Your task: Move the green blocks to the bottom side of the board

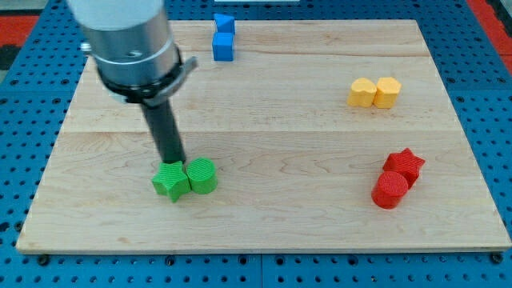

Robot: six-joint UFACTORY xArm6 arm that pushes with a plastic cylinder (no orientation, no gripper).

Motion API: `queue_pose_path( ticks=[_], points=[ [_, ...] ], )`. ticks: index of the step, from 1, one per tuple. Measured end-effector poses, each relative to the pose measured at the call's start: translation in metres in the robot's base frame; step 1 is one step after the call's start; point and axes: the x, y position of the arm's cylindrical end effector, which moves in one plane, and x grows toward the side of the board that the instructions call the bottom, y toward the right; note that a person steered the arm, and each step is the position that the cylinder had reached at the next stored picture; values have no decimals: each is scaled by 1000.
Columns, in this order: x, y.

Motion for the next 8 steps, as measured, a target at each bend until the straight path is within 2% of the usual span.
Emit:
queue_pose_path(
  ticks=[3,4,5,6,7,8],
  points=[
    [8,64],
    [38,65],
    [7,65],
    [-38,39],
    [-19,14],
    [10,13]
  ],
)
